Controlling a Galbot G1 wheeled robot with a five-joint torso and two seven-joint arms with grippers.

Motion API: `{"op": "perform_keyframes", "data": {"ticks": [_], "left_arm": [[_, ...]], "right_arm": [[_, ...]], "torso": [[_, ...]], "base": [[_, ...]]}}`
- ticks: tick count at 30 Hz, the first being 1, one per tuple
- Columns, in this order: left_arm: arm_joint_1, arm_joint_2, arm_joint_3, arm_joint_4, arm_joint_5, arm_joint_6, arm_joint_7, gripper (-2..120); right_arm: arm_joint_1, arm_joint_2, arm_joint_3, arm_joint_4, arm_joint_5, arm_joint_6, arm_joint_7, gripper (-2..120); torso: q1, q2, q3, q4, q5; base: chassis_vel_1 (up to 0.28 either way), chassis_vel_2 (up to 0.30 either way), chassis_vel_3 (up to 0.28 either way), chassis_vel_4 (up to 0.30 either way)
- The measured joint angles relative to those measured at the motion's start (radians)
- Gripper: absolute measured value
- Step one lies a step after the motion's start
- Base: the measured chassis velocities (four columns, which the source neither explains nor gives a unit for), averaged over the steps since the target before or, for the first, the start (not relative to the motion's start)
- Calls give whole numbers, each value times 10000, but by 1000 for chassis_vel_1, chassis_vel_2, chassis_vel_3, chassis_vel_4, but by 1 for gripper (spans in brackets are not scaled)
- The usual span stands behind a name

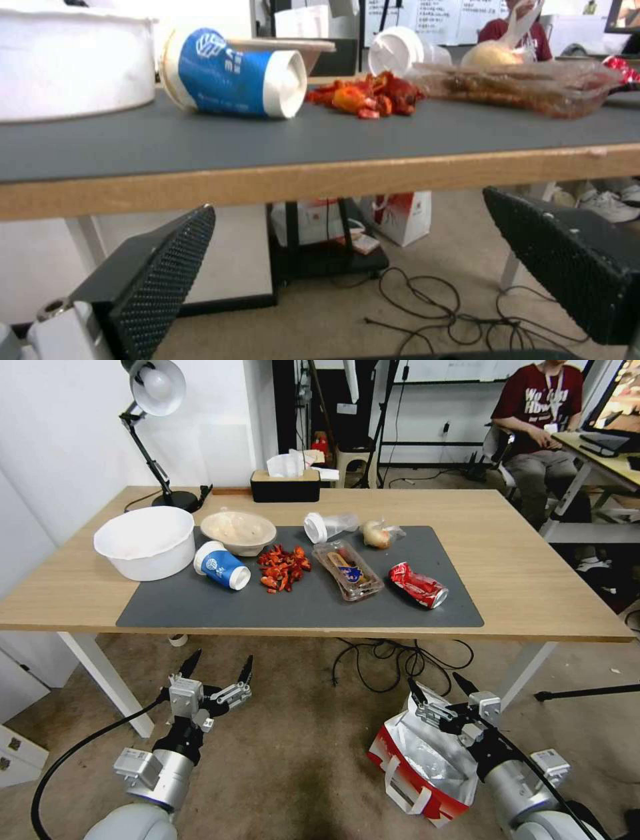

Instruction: Pick up the food delivery bag from the floor and place it on the table.

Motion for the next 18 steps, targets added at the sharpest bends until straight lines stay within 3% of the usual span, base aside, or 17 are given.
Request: {"op": "perform_keyframes", "data": {"ticks": [18], "left_arm": [[0, -86, 85, 62, 2, -43, 89, 100]], "right_arm": [[25, -80, 144, -171, -302, 24, 166, 100]], "torso": [[-338, -820, -481, 0, 0]], "base": [[0, 0, 0, 0]]}}
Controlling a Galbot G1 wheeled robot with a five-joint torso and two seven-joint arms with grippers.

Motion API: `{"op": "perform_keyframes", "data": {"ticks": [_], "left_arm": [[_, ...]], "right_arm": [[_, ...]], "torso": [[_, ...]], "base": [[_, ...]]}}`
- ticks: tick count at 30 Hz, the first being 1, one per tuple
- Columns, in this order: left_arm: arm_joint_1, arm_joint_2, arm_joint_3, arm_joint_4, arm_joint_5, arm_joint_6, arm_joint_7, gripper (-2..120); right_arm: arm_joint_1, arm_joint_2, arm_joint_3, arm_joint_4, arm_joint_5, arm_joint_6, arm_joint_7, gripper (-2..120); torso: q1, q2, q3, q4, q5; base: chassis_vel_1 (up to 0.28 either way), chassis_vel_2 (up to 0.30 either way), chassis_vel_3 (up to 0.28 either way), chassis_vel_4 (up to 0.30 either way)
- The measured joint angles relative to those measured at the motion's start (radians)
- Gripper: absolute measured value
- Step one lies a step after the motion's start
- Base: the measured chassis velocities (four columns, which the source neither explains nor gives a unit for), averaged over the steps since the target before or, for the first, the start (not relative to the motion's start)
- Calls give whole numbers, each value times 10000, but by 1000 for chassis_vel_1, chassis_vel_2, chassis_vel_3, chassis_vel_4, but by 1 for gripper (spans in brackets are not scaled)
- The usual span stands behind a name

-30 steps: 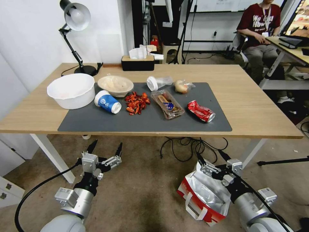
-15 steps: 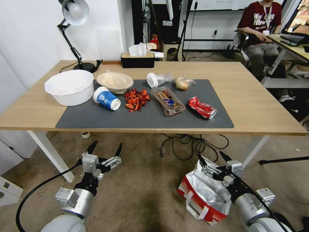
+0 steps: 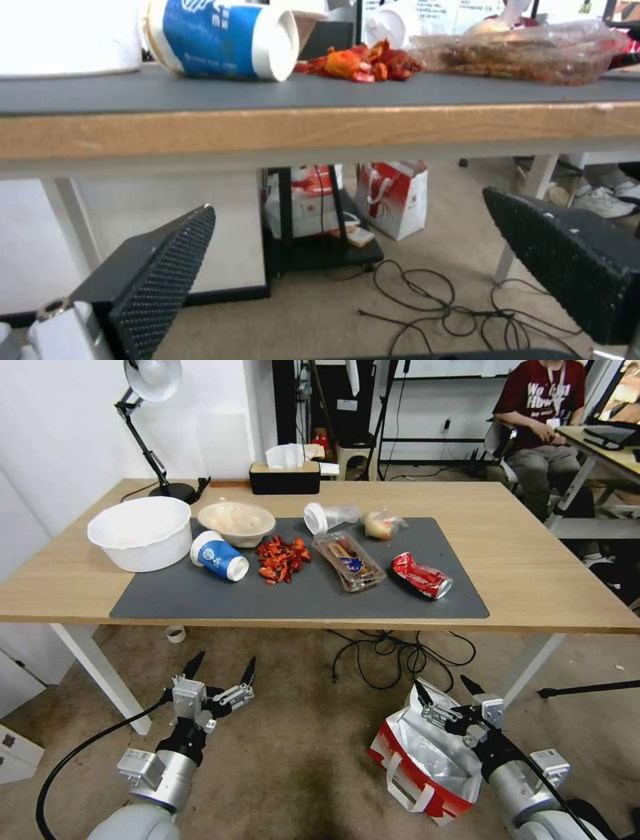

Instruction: Pick up the food delivery bag from the floor and place it on the table.

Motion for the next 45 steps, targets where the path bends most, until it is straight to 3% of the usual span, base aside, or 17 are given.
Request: {"op": "perform_keyframes", "data": {"ticks": [45], "left_arm": [[127, -162, 33, 0, 203, -167, -52, 100]], "right_arm": [[2, -125, -21, -287, -57, 52, -14, 100]], "torso": [[-762, -1901, -1137, 1, 1]], "base": [[0, 0, 0, 0]]}}
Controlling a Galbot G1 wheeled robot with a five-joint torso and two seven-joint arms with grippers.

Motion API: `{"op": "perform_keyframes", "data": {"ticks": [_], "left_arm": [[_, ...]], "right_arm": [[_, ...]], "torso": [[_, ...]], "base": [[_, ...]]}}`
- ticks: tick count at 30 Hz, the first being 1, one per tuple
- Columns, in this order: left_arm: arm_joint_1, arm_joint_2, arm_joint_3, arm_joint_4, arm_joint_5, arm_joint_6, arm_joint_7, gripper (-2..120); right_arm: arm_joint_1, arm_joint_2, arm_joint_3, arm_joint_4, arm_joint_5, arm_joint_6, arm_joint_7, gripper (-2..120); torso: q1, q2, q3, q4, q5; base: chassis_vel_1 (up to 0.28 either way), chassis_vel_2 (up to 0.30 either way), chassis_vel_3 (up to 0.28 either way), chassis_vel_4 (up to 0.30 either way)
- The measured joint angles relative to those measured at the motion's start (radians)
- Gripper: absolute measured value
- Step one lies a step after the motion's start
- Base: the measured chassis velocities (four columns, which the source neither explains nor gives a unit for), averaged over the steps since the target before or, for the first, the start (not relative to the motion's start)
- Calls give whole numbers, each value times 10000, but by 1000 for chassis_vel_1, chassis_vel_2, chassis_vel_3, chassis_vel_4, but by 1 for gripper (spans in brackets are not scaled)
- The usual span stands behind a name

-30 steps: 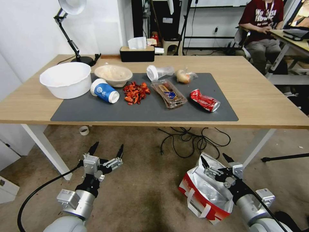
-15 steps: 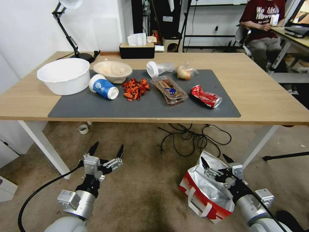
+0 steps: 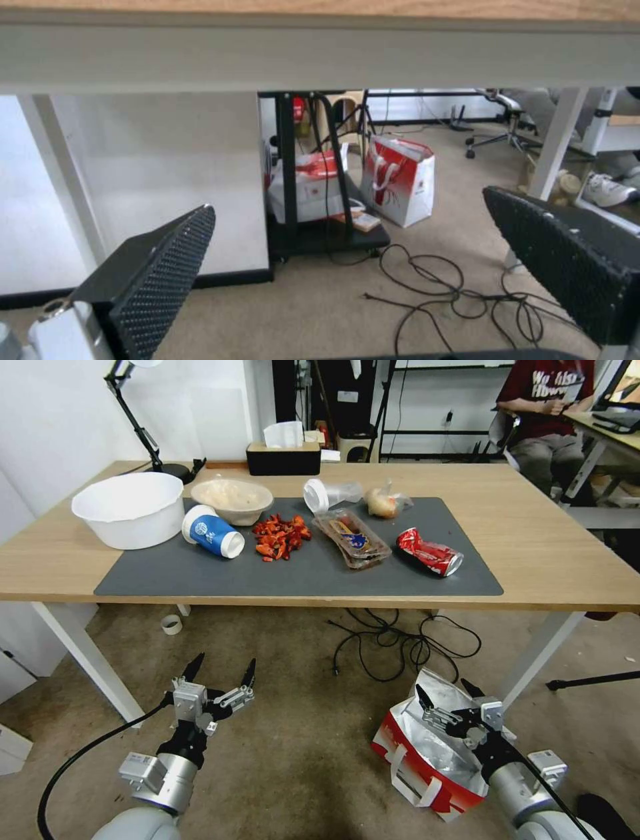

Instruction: Pick up the food delivery bag from the floor and place it on the table.

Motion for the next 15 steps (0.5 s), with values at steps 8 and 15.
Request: {"op": "perform_keyframes", "data": {"ticks": [8, 15], "left_arm": [[61, -74, 20, -35, 66, -87, 1, 100], [137, -163, 125, -35, 181, -199, 13, 100]], "right_arm": [[-78, -105, 148, 58, 45, 0, 0, 100], [-123, -124, 256, 130, 61, 0, 0, 100]], "torso": [[-121, -326, -208, 0, -1], [-209, -566, -359, -1, -1]], "base": [[0, 0, 0, 0], [0, 0, 0, 0]]}}
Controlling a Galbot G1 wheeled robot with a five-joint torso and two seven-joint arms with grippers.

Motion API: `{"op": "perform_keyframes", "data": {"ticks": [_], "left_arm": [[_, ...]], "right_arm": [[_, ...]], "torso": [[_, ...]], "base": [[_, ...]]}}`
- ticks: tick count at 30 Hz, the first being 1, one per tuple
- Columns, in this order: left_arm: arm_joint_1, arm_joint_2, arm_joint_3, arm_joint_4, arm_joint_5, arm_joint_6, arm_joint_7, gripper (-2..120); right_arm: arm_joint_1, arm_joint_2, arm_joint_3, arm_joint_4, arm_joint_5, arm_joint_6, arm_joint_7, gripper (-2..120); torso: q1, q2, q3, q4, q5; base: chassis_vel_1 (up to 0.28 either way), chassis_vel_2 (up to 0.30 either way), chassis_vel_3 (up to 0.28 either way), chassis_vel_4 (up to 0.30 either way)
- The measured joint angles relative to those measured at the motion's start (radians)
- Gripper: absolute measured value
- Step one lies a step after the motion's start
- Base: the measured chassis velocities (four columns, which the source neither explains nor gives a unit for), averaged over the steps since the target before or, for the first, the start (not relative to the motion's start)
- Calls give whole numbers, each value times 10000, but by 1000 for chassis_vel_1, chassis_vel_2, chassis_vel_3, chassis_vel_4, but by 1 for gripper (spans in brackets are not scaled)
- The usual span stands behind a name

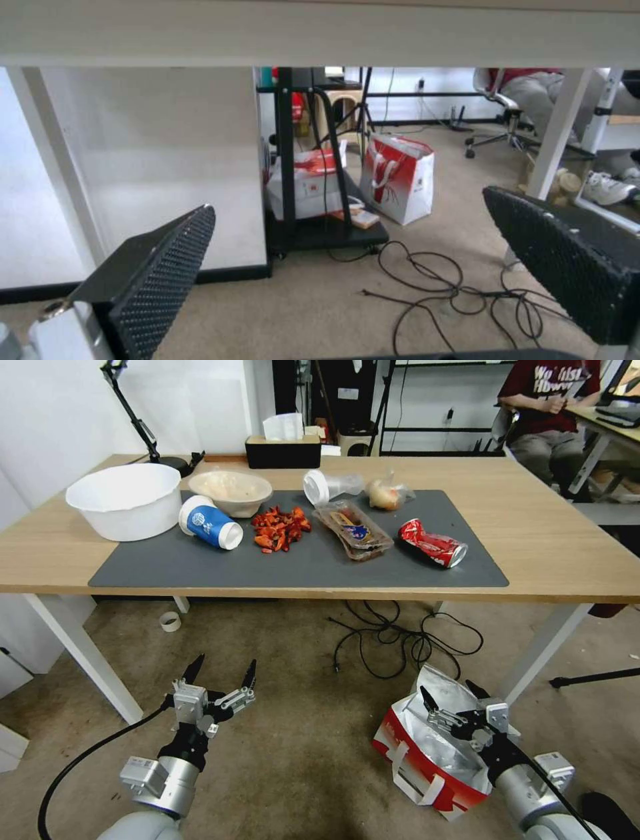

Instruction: Pick up the food delivery bag from the floor and place it on the table.

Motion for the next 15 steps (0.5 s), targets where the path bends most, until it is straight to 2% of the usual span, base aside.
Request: {"op": "perform_keyframes", "data": {"ticks": [15], "left_arm": [[-9, 93, -11, -65, -7, -31, -10, 100]], "right_arm": [[-72, 13, 47, 46, 0, 66, -12, 100]], "torso": [[-236, -652, -417, 0, 1]], "base": [[0, 0, 0, 0]]}}
